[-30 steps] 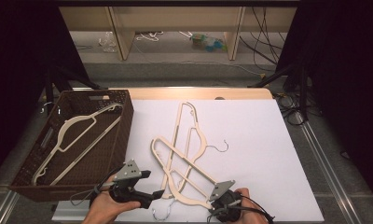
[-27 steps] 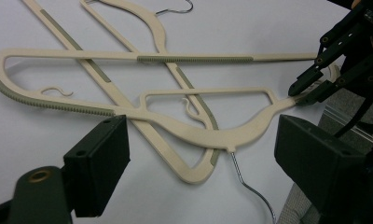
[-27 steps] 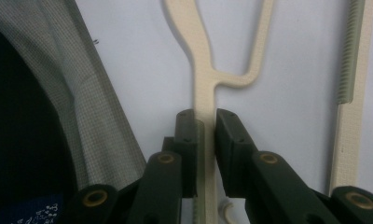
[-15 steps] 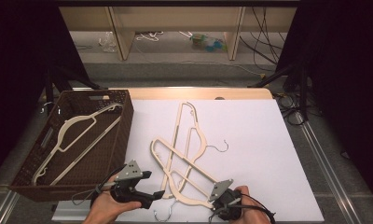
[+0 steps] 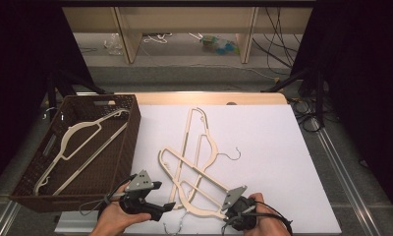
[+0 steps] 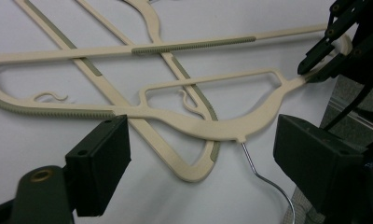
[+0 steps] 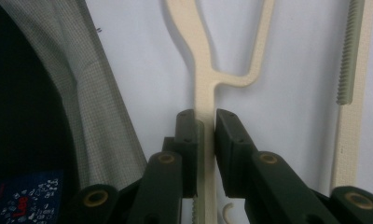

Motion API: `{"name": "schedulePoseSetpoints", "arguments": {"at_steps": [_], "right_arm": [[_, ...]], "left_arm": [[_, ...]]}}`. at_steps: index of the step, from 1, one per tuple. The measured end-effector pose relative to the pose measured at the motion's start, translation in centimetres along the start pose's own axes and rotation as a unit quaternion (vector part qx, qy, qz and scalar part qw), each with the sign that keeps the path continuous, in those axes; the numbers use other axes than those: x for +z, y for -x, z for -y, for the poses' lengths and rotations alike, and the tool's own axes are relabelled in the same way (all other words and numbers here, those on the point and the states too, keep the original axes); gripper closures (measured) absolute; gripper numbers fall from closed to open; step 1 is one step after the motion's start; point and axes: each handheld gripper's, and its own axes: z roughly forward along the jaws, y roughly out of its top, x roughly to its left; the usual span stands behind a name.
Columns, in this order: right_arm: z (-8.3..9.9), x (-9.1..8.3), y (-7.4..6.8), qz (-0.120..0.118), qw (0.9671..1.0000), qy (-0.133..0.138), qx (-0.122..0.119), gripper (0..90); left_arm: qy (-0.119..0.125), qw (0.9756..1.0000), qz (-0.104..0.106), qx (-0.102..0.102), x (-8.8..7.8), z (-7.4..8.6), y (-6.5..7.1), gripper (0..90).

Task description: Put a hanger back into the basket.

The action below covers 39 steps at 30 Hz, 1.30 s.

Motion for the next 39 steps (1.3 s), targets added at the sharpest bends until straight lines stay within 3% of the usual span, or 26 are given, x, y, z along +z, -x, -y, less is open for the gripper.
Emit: {"name": "schedulePoseSetpoints", "arguments": {"at_steps": [4,5,9,16,20,23,24,32,37,39], "right_arm": [[0.0,-0.2,0.1,-0.002,1.0,0.0,0.003,79.6],[0.1,-0.4,0.2,-0.005,1.0,0.002,0.004,79.7],[0.1,-0.8,0.4,-0.005,1.0,0.004,0.005,79.7],[0.0,-1.4,0.7,-0.012,0.9999,0.009,0.007,79.7],[-0.1,-1.6,0.7,-0.015,0.9999,0.007,0.004,79.7],[-0.2,-1.7,0.7,-0.014,0.9999,0.006,0.004,79.7],[-0.2,-1.8,0.7,-0.014,0.9999,0.005,0.004,79.7],[-0.3,-2.3,0.7,-0.013,0.9999,0.008,0.004,79.7],[-0.4,-2.5,0.7,-0.013,0.9999,0.011,0.003,79.7],[-0.4,-2.5,0.7,-0.015,0.9998,0.013,0.001,79.7]], "left_arm": [[-0.017,0.9997,0.002,0.018,1.0,0.3,0.2,22.1],[-0.039,0.9982,-0.001,0.045,1.4,0.4,0.3,22.7],[-0.054,0.9956,-0.013,0.075,2.3,0.5,0.3,26.4],[-0.062,0.9936,-0.02,0.093,3.0,0.5,0.2,27.7],[-0.074,0.9898,-0.03,0.118,3.4,0.6,0.4,29.3],[-0.075,0.9893,-0.025,0.123,3.6,0.7,0.6,30.1],[-0.079,0.9876,-0.026,0.133,3.9,0.7,0.8,31.6],[-0.082,0.9852,-0.032,0.147,4.4,0.5,1.2,31.2],[-0.088,0.9811,-0.043,0.167,4.8,0.4,1.5,30.4],[-0.081,0.982,-0.046,0.164,4.9,0.4,1.7,30.3]]}}
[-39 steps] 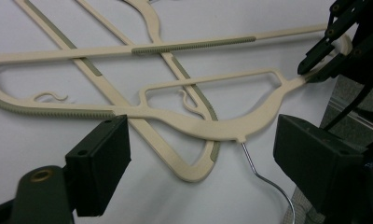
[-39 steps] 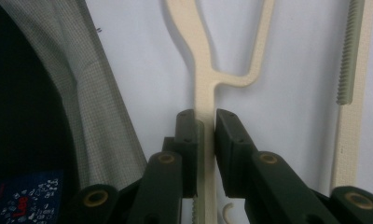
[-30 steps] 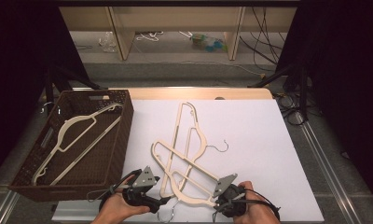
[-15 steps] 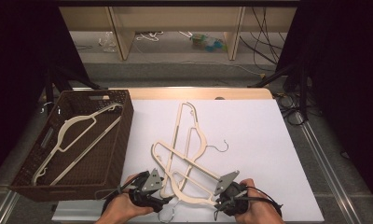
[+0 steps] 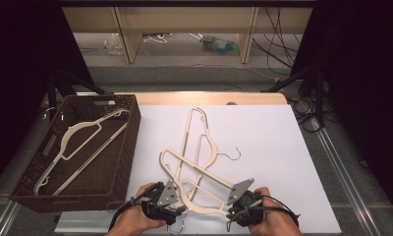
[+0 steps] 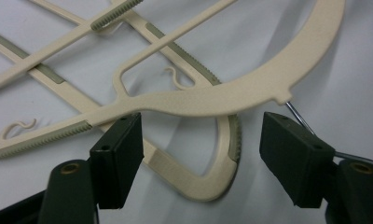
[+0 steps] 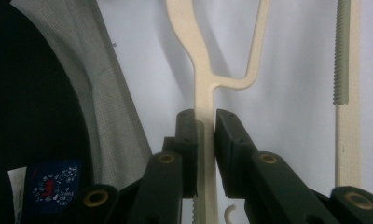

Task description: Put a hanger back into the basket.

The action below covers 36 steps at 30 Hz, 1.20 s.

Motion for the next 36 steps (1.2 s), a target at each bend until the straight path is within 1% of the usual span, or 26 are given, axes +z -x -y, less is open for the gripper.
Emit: {"name": "schedulePoseSetpoints", "arguments": {"at_steps": [1,2,3,4,5,8,9,10,13,14,15,19,22,23,24,25,26,27,28,29,31,32,33,34,35,36], "right_arm": [[0.0,0.0,0.0,0.0,1.0,0.001,0.0,79.7],[0.0,-0.1,0.0,0.0,1.0,0.0,-0.001,79.7],[0.0,-0.1,0.0,-0.001,1.0,0.0,-0.001,79.7],[0.0,-0.1,0.0,-0.001,1.0,0.0,-0.001,79.7],[0.0,-0.1,0.0,-0.002,1.0,0.0,0.0,79.7],[0.0,-0.1,0.0,-0.002,1.0,0.0,-0.001,79.7],[0.0,-0.2,0.0,-0.005,1.0,-0.001,-0.001,79.7],[0.0,-0.2,0.1,-0.005,1.0,0.0,0.0,79.7],[0.0,-0.3,0.1,-0.005,1.0,0.003,-0.001,79.7],[0.0,-0.3,0.1,-0.007,1.0,0.003,-0.001,79.7],[0.0,-0.4,0.1,-0.007,1.0,0.003,-0.001,79.7],[0.0,-0.4,0.1,-0.009,0.9999,0.005,0.0,79.7],[0.1,-0.4,0.2,-0.008,1.0,0.006,-0.002,79.7],[0.1,-0.4,0.2,-0.008,1.0,0.006,-0.002,79.7],[0.2,-0.4,0.3,-0.009,0.9999,0.007,0.0,79.7],[0.2,-0.4,0.3,-0.009,0.9999,0.007,0.0,79.7],[0.4,-0.4,0.6,-0.012,0.9999,0.008,0.0,79.7],[0.5,-0.4,0.7,-0.014,0.9999,0.009,-0.001,79.7],[0.5,-0.4,0.8,-0.015,0.9999,0.008,0.0,79.7],[0.5,-0.4,0.8,-0.015,0.9999,0.008,0.0,79.7],[0.7,-0.5,1.1,-0.02,0.9997,0.011,0.0,79.7],[0.8,-0.6,1.2,-0.022,0.9997,0.012,0.001,79.7],[0.8,-0.6,1.2,-0.022,0.9997,0.012,0.001,79.7],[0.9,-0.7,1.4,-0.027,0.9996,0.01,0.001,79.7],[0.9,-0.7,1.4,-0.027,0.9996,0.01,0.001,79.7],[1.0,-0.7,1.5,-0.028,0.9995,0.011,0.0,79.7]], "left_arm": [[-0.004,0.9999,-0.006,0.009,0.0,-0.2,0.0,29.8],[-0.004,0.9999,-0.006,0.009,0.0,-0.2,0.0,30.4],[0.002,0.9999,-0.005,0.012,0.1,-0.2,0.1,31.7],[-0.004,0.9996,-0.01,0.024,0.2,-0.3,0.1,31.7],[-0.006,0.9995,-0.013,0.029,0.2,-0.3,0.3,31.4],[-0.01,0.9985,-0.016,0.052,0.4,-0.5,0.6,31.5],[-0.009,0.9985,-0.015,0.052,0.5,-0.5,0.8,32.1],[-0.013,0.998,-0.016,0.06,0.5,-0.6,0.9,32.3],[-0.012,0.9978,-0.016,0.063,0.7,-0.6,1.0,33.6],[-0.015,0.9975,-0.018,0.066,0.7,-0.6,1.0,33.6],[-0.014,0.9976,-0.02,0.065,0.8,-0.6,1.1,33.4],[-0.014,0.9971,-0.023,0.071,1.0,-0.8,1.2,32.1],[-0.012,0.9958,-0.029,0.085,1.1,-1.0,1.3,32.2],[-0.012,0.9958,-0.029,0.085,1.1,-1.0,1.3,32.2],[-0.008,0.9959,-0.03,0.085,1.0,-1.0,1.3,32.5],[-0.007,0.9952,-0.027,0.094,0.9,-1.0,1.2,32.5],[0.004,0.9948,-0.027,0.098,0.7,-1.1,1.1,33.2],[0.004,0.9948,-0.027,0.098,0.7,-1.1,1.1,33.3],[0.019,0.9938,-0.023,0.107,0.7,-1.1,1.0,34.2],[0.019,0.9938,-0.023,0.107,0.7,-1.1,1.0,35.5],[0.038,0.9915,-0.014,0.123,0.8,-1.2,0.8,36.3],[0.043,0.9916,-0.009,0.122,0.8,-1.3,0.7,36.3],[0.043,0.9916,-0.009,0.122,0.8,-1.3,0.7,36.4],[0.048,0.9902,0.002,0.131,0.8,-1.5,0.5,37.3],[0.048,0.9902,0.002,0.131,0.8,-1.5,0.5,38.6],[0.05,0.9889,0.005,0.14,0.9,-1.6,0.5,38.6]]}}
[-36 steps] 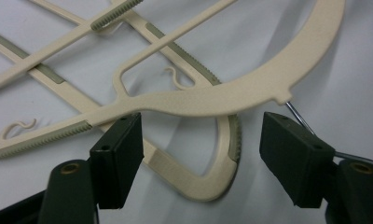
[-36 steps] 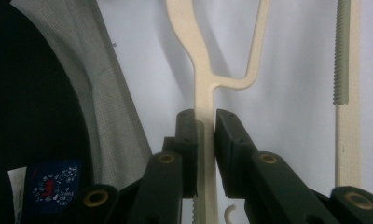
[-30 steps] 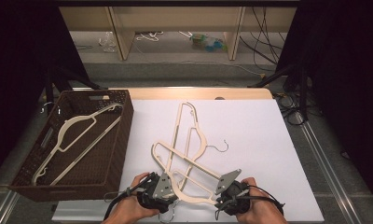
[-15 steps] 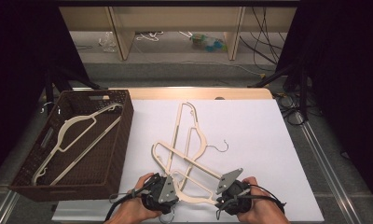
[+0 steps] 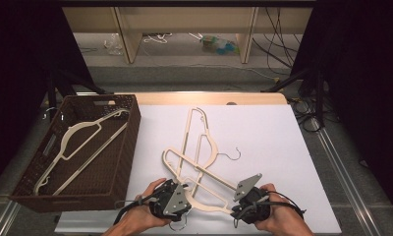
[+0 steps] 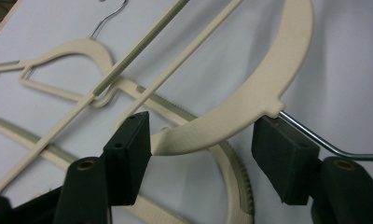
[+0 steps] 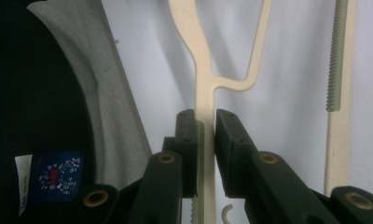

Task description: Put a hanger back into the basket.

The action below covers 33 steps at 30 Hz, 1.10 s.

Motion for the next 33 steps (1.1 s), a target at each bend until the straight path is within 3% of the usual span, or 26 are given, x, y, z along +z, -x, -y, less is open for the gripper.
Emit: {"name": "schedulePoseSetpoints", "arguments": {"at_steps": [2,3,4,7,8,9,10,11,13,15,22,23,25,27,30,31,32,33], "right_arm": [[0.1,0.0,0.1,-0.005,1.0,0.004,0.0,79.7],[0.2,-0.1,0.2,-0.01,0.9999,0.006,-0.001,79.6],[0.2,0.0,0.2,-0.009,0.9999,0.004,-0.002,79.6],[0.4,-0.1,0.4,-0.01,0.9999,0.004,0.0,79.6],[0.4,-0.2,0.4,-0.011,0.9999,0.001,0.005,79.6],[0.5,-0.3,0.4,-0.013,0.9999,0.003,0.007,79.6],[0.5,-0.3,0.5,-0.011,0.9999,0.005,0.006,79.6],[0.5,-0.4,0.5,-0.013,0.9999,0.006,0.004,79.6],[0.5,-0.4,0.5,-0.012,0.9999,0.007,0.003,79.6],[0.6,-0.5,0.6,-0.013,0.9999,0.007,0.007,79.5],[0.9,-0.9,1.1,-0.002,0.9997,0.017,0.019,79.1],[1.0,-1.3,1.3,0.002,0.9988,0.037,0.031,77.6],[0.9,-2.1,1.3,0.021,0.998,0.049,0.035,69.8],[0.9,-3.1,1.1,0.039,0.9964,0.063,0.042,67.8],[1.0,-4.5,0.9,0.056,0.9927,0.092,0.054,60.9],[1.1,-4.9,0.9,0.062,0.992,0.096,0.053,59.0],[1.3,-5.2,0.8,0.067,0.9908,0.103,0.056,56.2],[1.4,-5.5,0.7,0.079,0.9888,0.114,0.056,53.8]], "left_arm": [[0.007,0.9998,0.009,0.013,0.1,-0.2,-0.1,39.2],[0.007,0.9994,0.018,0.03,0.2,-0.4,-0.3,40.4],[0.007,0.9994,0.018,0.03,0.2,-0.4,-0.3,41.1],[0.006,0.9975,0.033,0.063,0.3,-0.9,-0.4,45.9],[0.006,0.9975,0.033,0.063,0.3,-0.9,-0.4,47.7],[0.001,0.996,0.037,0.081,0.4,-1.1,-0.3,49.8],[0.001,0.996,0.037,0.081,0.4,-1.1,-0.3,52.4],[-0.004,0.9936,0.045,0.103,0.5,-1.2,-0.3,54.1],[-0.004,0.9929,0.046,0.11,0.5,-1.3,-0.3,57.1],[-0.008,0.9898,0.055,0.131,0.4,-1.7,-0.2,59.6],[0.0,0.9866,0.054,0.154,0.0,-2.7,-0.3,67.1],[0.002,0.9862,0.049,0.158,-0.2,-3.0,-0.4,70.7],[0.01,0.9862,0.044,0.159,-0.6,-3.8,-0.8,73.8],[0.011,0.9865,0.039,0.159,-0.7,-4.1,-1.0,76.9],[0.021,0.9894,0.031,0.14,-1.2,-5.2,-2.1,81.1],[0.021,0.9894,0.031,0.14,-1.2,-5.2,-2.1,82.3],[0.024,0.9914,0.029,0.125,-1.5,-5.6,-2.5,83.2],[0.024,0.9914,0.029,0.125,-1.5,-5.6,-2.5,84.0]]}}
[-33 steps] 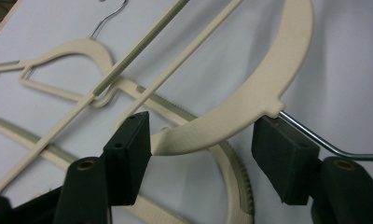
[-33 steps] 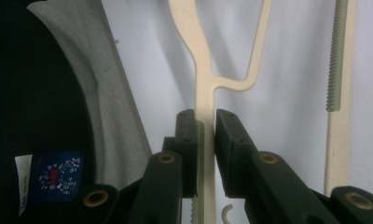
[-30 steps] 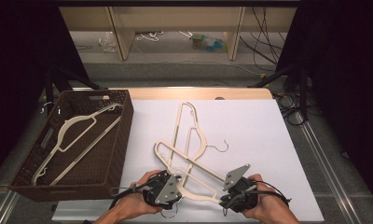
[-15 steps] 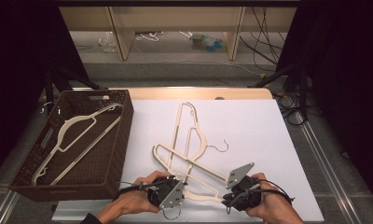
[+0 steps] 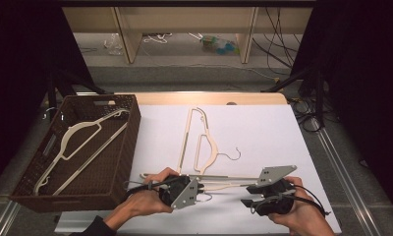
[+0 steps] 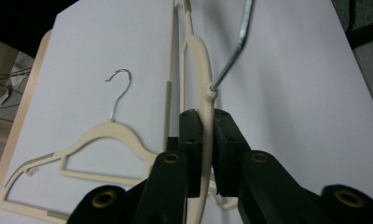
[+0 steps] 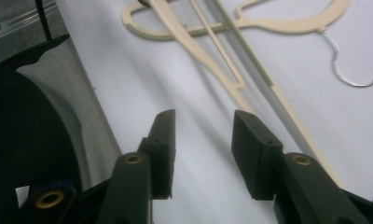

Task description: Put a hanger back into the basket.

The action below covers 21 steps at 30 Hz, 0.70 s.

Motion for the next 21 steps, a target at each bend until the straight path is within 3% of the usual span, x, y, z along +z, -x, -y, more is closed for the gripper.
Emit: {"name": "schedulePoseSetpoints", "arguments": {"at_steps": [1,2,3,5,8,9,10,12,13,14,15,20,21], "right_arm": [[0.1,-0.3,-0.1,0.008,0.9999,0.011,0.003,52.8],[0.1,-0.5,-0.2,0.011,0.9998,0.014,0.003,51.0],[0.2,-0.6,-0.3,0.022,0.9994,0.028,0.0,49.6],[0.3,-0.7,-0.5,0.03,0.9987,0.042,0.0,48.8],[0.4,-0.7,-0.8,0.032,0.9982,0.051,0.004,48.2],[0.4,-0.8,-0.9,0.027,0.9986,0.045,0.001,47.5],[0.5,-0.8,-0.9,0.03,0.9984,0.048,0.004,46.7],[0.6,-0.8,-1.0,0.029,0.9984,0.049,0.006,44.4],[0.7,-0.6,-1.0,0.026,0.9987,0.044,0.008,42.7],[0.9,-0.3,-1.0,0.032,0.9982,0.051,0.006,42.3],[1.0,-0.1,-1.0,0.029,0.9984,0.047,0.008,41.8],[1.5,1.0,-1.2,0.011,0.9995,0.026,0.016,41.5],[1.5,1.2,-1.3,0.013,0.9994,0.029,0.016,41.6]], "left_arm": [[0.004,0.9998,-0.003,-0.018,-0.4,-0.3,-0.6,84.7],[0.004,0.9998,-0.003,-0.018,-0.4,-0.3,-0.6,85.1],[0.01,0.9992,-0.005,-0.037,-0.6,-0.3,-1.1,85.4],[0.013,0.9989,-0.007,-0.045,-0.7,-0.3,-1.4,85.7],[0.015,0.9971,-0.004,-0.074,-0.7,-0.2,-1.9,85.8],[0.016,0.9953,-0.007,-0.095,-0.8,-0.2,-2.2,85.9],[0.016,0.9953,-0.007,-0.095,-0.8,-0.2,-2.2,85.9],[0.013,0.9891,-0.015,-0.146,-0.9,0.0,-2.8,85.9],[0.013,0.9868,-0.017,-0.161,-1.0,0.0,-3.0,85.9],[0.012,0.9848,-0.015,-0.173,-1.0,0.1,-3.2,85.9],[0.012,0.9848,-0.015,-0.173,-1.0,0.1,-3.2,85.9],[0.015,0.9728,-0.027,-0.23,-1.4,0.7,-4.2,85.9],[0.012,0.9681,-0.031,-0.248,-1.6,0.9,-4.6,85.9]]}}
